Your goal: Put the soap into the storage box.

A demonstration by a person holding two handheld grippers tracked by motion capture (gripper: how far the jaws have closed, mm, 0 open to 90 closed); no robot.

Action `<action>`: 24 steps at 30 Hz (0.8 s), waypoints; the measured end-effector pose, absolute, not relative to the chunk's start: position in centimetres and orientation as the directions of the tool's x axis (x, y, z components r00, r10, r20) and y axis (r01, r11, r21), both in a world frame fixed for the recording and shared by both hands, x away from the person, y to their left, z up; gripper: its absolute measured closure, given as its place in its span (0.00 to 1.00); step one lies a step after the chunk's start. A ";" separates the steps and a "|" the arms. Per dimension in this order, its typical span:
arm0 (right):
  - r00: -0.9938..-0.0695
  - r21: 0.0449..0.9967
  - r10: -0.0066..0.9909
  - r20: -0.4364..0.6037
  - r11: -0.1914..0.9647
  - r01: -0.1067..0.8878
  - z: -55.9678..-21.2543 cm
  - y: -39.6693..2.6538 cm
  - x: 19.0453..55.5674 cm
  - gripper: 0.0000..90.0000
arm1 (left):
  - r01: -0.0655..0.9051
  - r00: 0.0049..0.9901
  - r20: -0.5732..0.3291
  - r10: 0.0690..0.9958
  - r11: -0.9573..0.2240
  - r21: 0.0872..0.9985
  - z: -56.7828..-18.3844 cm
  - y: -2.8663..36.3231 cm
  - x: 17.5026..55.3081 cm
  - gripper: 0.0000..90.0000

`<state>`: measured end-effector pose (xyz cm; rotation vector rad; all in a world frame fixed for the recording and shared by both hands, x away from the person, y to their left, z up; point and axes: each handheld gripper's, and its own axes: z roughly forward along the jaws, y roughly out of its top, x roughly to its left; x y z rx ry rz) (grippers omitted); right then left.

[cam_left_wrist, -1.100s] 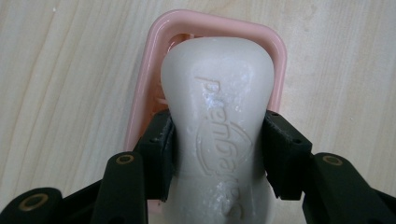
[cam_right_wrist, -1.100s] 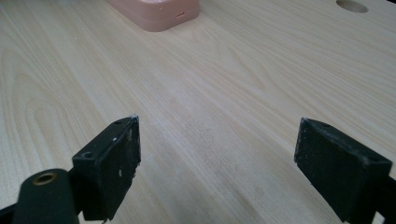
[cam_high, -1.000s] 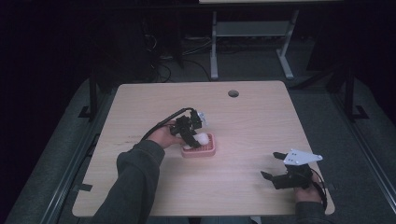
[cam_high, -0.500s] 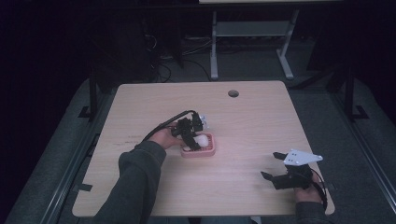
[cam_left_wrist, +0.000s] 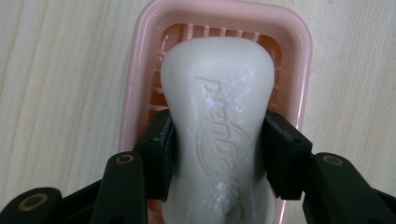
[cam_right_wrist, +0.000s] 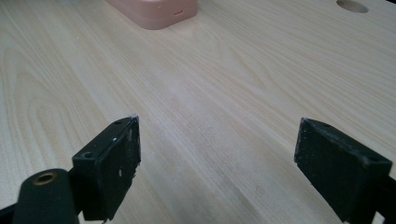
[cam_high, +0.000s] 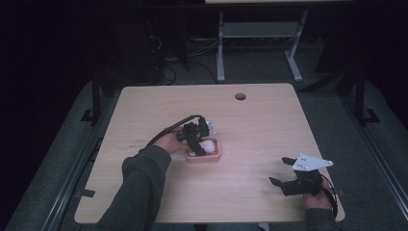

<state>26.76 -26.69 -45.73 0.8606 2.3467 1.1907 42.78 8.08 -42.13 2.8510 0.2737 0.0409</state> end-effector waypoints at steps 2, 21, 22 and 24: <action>-0.746 0.818 0.663 -0.055 0.459 0.347 -45.7 -26.7 26.8 0.15 | 0.188 0.981 0.000 0.195 -0.943 0.275 -42.2 8.1 42.8 0.54; -0.749 0.815 0.661 -0.058 0.464 0.347 -45.8 -26.6 26.8 0.15 | 0.205 0.974 0.021 0.224 -0.922 0.327 -40.2 8.7 42.2 0.45; -0.748 0.815 0.661 -0.059 0.464 0.347 -45.8 -26.6 26.8 0.15 | 0.204 0.975 0.022 0.223 -0.922 0.328 -40.1 8.8 42.2 0.45; -0.747 0.814 0.663 -0.057 0.464 0.350 -45.8 -26.6 26.9 0.15 | 0.206 0.974 0.025 0.227 -0.920 0.332 -39.8 9.0 42.1 0.44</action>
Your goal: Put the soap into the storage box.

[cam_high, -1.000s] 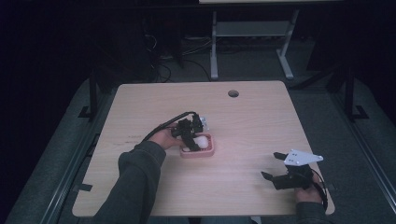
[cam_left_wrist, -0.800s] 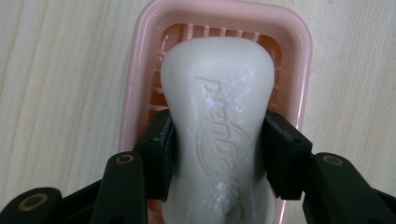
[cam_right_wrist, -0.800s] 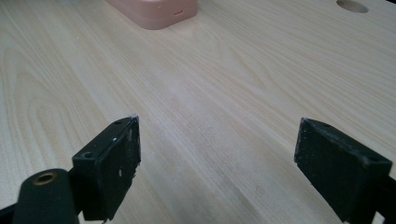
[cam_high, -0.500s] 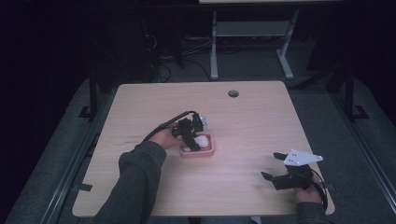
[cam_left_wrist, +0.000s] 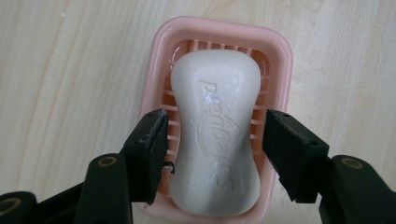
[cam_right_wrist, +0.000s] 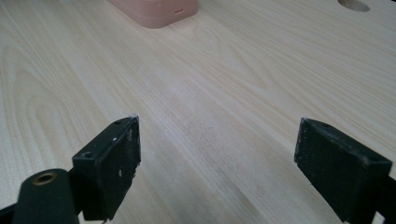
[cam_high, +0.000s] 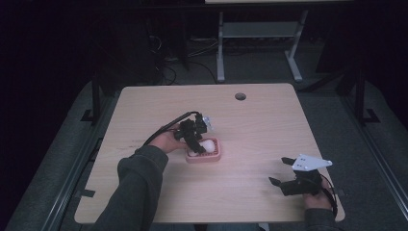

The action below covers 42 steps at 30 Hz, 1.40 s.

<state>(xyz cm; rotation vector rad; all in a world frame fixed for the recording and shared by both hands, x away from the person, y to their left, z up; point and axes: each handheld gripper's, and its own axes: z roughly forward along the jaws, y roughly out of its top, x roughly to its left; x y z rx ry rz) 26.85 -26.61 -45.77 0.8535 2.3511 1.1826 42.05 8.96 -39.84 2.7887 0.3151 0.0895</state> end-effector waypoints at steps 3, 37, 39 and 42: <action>-0.746 0.813 0.663 -0.056 0.464 0.351 -45.8 -26.6 26.8 0.15 | 0.210 0.973 0.025 0.231 -0.918 0.337 -39.6 9.2 41.9 0.44; -0.737 0.807 0.673 -0.056 0.466 0.364 -45.9 -26.3 27.0 0.15 | 0.245 0.961 0.026 0.275 -0.893 0.377 -37.9 12.1 39.7 0.36; -0.738 0.806 0.673 -0.056 0.466 0.364 -45.9 -26.3 27.0 0.15 | 0.247 0.961 0.025 0.276 -0.894 0.375 -38.0 12.3 39.5 0.36; -0.737 0.805 0.674 -0.055 0.467 0.367 -45.9 -26.3 27.0 0.15 | 0.251 0.960 0.025 0.280 -0.892 0.375 -38.0 12.6 39.2 0.36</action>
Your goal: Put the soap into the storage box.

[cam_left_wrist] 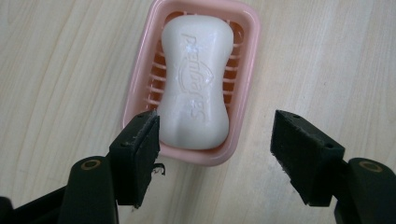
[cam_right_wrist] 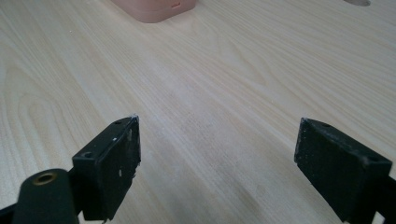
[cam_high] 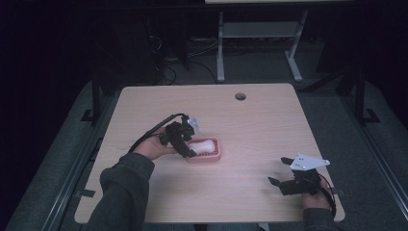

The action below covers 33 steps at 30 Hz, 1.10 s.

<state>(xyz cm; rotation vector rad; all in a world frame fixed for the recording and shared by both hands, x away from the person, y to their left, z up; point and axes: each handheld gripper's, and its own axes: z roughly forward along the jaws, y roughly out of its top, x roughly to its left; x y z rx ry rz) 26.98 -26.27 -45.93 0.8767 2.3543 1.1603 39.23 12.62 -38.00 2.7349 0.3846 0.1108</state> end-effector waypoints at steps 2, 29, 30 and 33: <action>-0.737 0.805 0.674 -0.054 0.466 0.367 -45.9 -26.3 27.0 0.15 | 0.258 0.958 0.023 0.287 -0.891 0.374 -38.0 12.8 39.0 0.36; -0.730 0.802 0.681 -0.060 0.468 0.371 -45.9 -26.3 27.0 0.15 | 0.255 0.957 0.030 0.289 -0.884 0.391 -38.0 15.2 36.3 0.33; -0.730 0.802 0.681 -0.060 0.468 0.371 -45.9 -26.3 27.0 0.15 | 0.256 0.956 0.032 0.292 -0.883 0.393 -38.1 15.3 36.2 0.33; -0.731 0.800 0.679 -0.064 0.473 0.370 -46.0 -26.3 27.0 0.15 | 0.259 0.955 0.032 0.295 -0.882 0.394 -38.2 15.6 35.9 0.33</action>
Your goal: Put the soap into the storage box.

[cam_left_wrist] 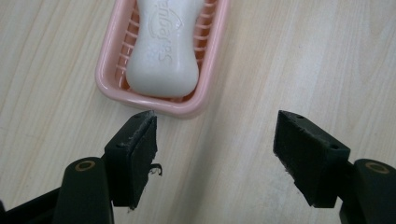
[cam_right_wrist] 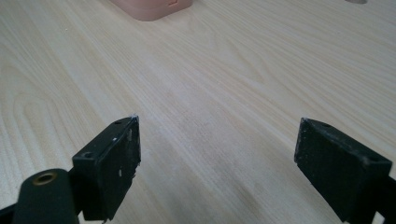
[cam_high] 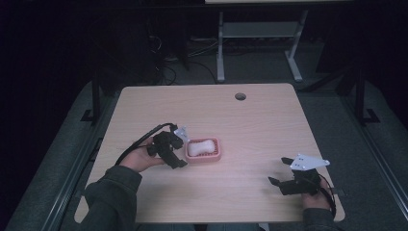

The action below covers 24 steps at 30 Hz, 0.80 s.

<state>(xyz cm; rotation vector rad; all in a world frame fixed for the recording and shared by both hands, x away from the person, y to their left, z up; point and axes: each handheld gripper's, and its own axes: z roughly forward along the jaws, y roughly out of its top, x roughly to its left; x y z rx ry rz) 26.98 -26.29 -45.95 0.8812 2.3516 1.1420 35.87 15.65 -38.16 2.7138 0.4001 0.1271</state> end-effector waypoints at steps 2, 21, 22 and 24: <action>-0.731 0.800 0.680 -0.063 0.472 0.371 -46.0 -26.3 27.0 0.15 | 0.261 0.954 0.033 0.298 -0.879 0.399 -38.3 15.9 35.7 0.33; -0.725 0.793 0.686 -0.064 0.475 0.380 -46.1 -26.4 27.0 0.15 | 0.277 0.947 0.035 0.318 -0.869 0.410 -39.1 18.3 33.8 0.31; -0.725 0.793 0.686 -0.064 0.475 0.380 -46.1 -26.4 27.0 0.15 | 0.277 0.947 0.036 0.320 -0.867 0.414 -39.1 18.4 33.7 0.31; -0.724 0.793 0.686 -0.065 0.476 0.380 -46.1 -26.4 26.9 0.15 | 0.282 0.945 0.034 0.325 -0.864 0.417 -39.2 18.6 33.5 0.31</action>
